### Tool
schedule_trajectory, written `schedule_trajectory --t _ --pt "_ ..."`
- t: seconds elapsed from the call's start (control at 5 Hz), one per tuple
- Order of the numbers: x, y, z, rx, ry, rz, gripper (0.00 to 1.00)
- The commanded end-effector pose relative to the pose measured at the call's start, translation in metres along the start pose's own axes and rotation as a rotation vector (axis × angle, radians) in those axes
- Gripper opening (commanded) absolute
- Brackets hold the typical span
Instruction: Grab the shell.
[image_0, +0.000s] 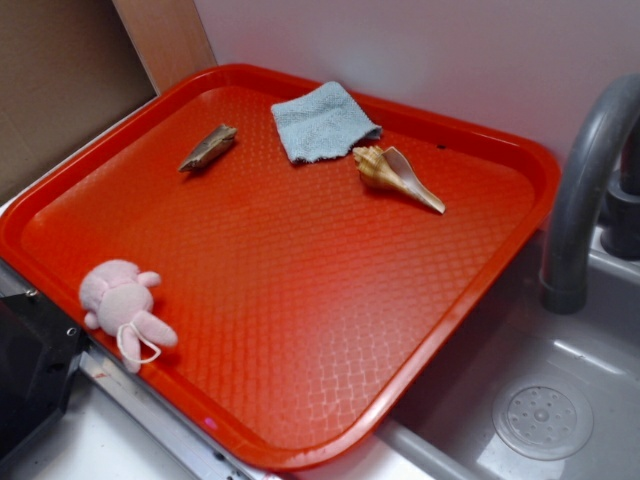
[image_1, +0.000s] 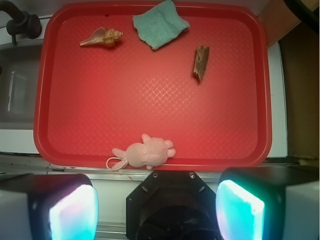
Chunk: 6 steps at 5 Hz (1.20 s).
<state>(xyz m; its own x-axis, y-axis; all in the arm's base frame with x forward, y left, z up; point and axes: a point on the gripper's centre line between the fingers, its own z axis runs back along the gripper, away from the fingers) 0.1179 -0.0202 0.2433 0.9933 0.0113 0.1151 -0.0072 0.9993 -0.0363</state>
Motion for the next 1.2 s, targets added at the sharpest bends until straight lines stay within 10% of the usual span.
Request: schedule_trajectory --t 0.0,0.2,1.0 --pt "0.0 0.0 0.0 0.0 0.0 0.0 1.0" --pt "0.005 -0.003 -0.017 -0.133 -0.026 0.266 1.0" --pt "0.1 -0.031 -0.107 -0.076 -0.214 1.169 1.0"
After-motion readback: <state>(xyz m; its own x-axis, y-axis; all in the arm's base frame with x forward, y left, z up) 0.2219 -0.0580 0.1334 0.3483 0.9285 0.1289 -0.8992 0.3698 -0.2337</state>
